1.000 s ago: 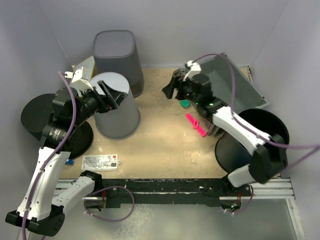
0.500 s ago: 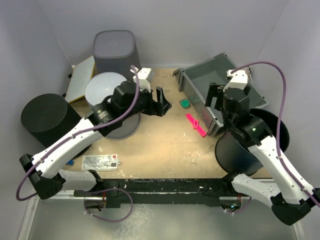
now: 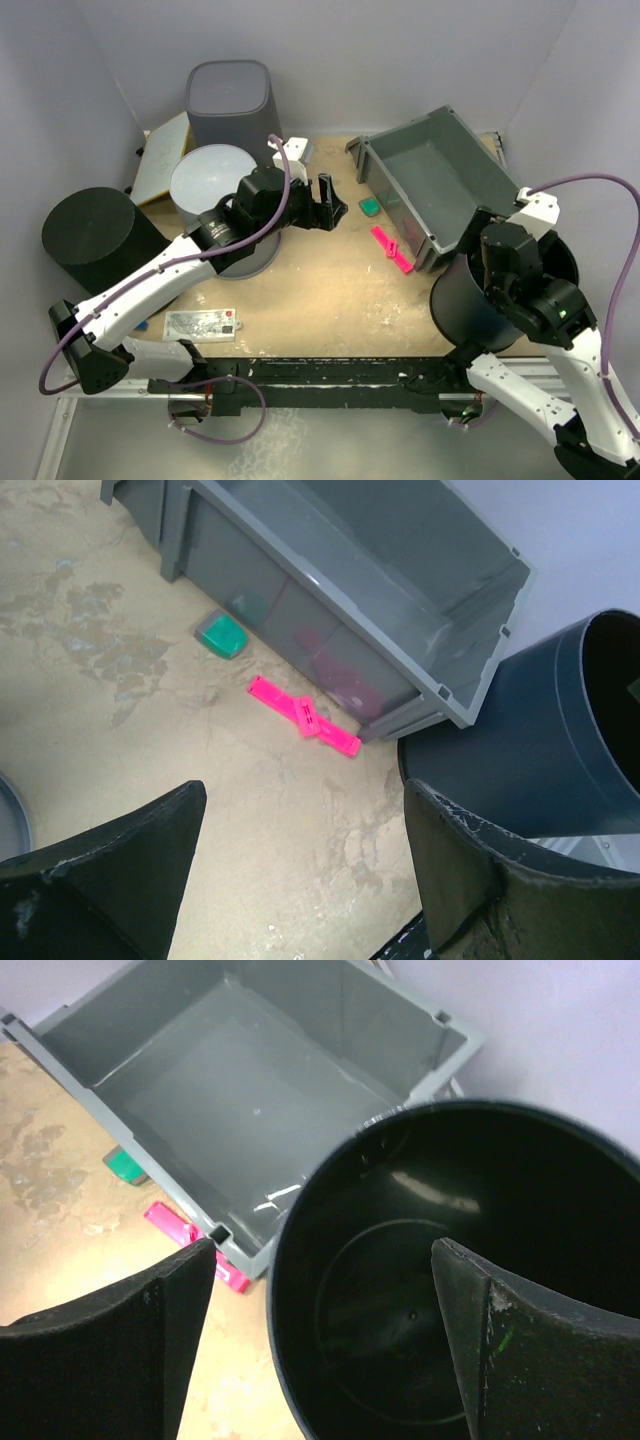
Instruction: Turn the large container upside down
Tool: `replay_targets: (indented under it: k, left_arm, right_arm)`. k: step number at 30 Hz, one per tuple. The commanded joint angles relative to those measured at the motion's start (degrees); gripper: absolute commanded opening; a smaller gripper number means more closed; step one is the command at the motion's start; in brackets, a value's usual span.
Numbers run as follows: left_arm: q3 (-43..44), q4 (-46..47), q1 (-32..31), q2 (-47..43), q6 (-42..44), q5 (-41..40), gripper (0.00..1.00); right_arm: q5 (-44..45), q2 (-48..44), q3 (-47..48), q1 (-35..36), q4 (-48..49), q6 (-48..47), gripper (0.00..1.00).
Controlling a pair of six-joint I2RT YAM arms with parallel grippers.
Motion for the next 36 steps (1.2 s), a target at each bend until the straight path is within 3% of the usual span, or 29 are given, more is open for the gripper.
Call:
replay_targets:
  k: [1,6,15,18,22,26,31,36]
  left_arm:
    - [-1.30,4.91,0.03,0.05,-0.88,0.26,0.77]
    - [-2.63,6.26,0.00,0.30,-1.62,0.61,0.77]
    - [-4.15,7.05,0.00,0.45,-2.46,1.20,0.77]
    - [-4.42,7.36,0.00,0.66,-2.47,1.24,0.77]
    - [-4.56,7.38,0.01,1.17,-2.47,1.02,0.77]
    - [-4.86,7.93,0.06,1.30,-3.11,-0.75,0.78]
    - [-4.61,7.54,0.03,1.75,-4.97,-5.21,0.78]
    - [-5.42,8.87,-0.01,0.53,-6.53,-6.99,0.78]
  right_arm:
    - [-3.83,0.89,-3.24,-0.01,-4.08,7.30,0.86]
    - [-8.53,1.57,-4.64,0.07,-2.97,8.34,0.81]
    - [-8.77,2.00,-6.52,0.04,-1.43,8.48,0.56]
    - [-8.84,1.90,-6.21,0.05,-1.39,7.91,0.39]
    - [-9.39,0.65,-2.92,0.05,-1.50,5.24,0.00]
    - [-9.53,0.60,3.33,0.05,-2.80,-1.15,0.00]
    - [-8.82,5.20,17.87,0.11,-8.25,-5.98,0.00]
    - [-13.48,9.01,31.90,0.11,-10.76,-10.44,0.00]
